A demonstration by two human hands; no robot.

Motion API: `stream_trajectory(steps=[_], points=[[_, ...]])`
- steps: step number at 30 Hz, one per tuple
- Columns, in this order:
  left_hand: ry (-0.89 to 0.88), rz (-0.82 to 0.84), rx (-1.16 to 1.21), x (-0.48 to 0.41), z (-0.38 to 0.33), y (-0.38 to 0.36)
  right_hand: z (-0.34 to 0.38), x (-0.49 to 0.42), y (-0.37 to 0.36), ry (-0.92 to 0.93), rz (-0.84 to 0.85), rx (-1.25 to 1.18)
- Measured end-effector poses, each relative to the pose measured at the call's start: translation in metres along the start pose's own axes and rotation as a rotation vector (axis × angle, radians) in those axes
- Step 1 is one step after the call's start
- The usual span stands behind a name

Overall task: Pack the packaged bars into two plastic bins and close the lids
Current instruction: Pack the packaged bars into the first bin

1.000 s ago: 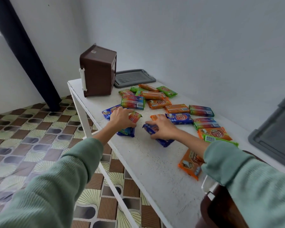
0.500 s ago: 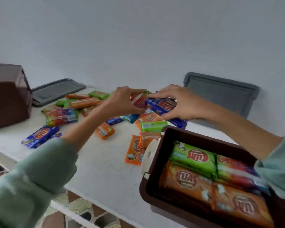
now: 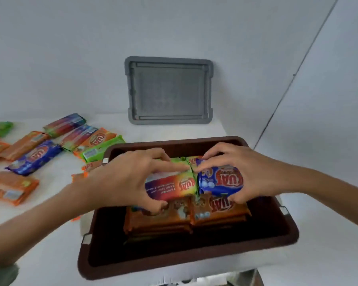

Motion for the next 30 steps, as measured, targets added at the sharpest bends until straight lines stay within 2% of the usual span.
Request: stream_trajectory(steps=[3, 5, 7, 12, 14, 21, 24, 30], points=[[-0.102, 0.064, -0.199, -0.004, -0.017, -0.02, -0.001, 0.0, -0.027, 0.028, 0.067, 0.062], [-0.135, 0.0, -0.263, -0.004, -0.021, -0.016, 0.002, -0.001, -0.034, 0.052, 0.06, 0.135], [-0.159, -0.023, -0.252, -0.004, -0.021, -0.017, 0.003, 0.001, -0.034, 0.054, 0.04, 0.167], [-0.133, 0.064, -0.18, 0.003, -0.025, -0.028, 0.003, -0.001, -0.042, 0.052, 0.07, 0.176], [-0.05, 0.037, -0.163, 0.02, -0.021, -0.025, 0.019, -0.01, -0.04, 0.135, 0.06, 0.207], [0.006, 0.015, -0.151, 0.008, -0.02, -0.033, 0.013, -0.009, -0.039, 0.081, 0.021, 0.225], [0.009, -0.045, -0.166, 0.007, -0.022, -0.028, 0.013, -0.009, -0.04, 0.09, 0.02, 0.24], [0.029, -0.002, -0.17, 0.006, -0.023, -0.032, 0.014, -0.008, -0.038, 0.12, 0.027, 0.237]])
Point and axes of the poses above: each hand's wrist, its own x-axis away from the middle knuckle, its own y-axis out of the back of the hand, z = x × y, the point moved 9 cm from there along -x, towards the middle knuckle, and after that the axes turned 7 degrees about -y, right-handed, at the moved point
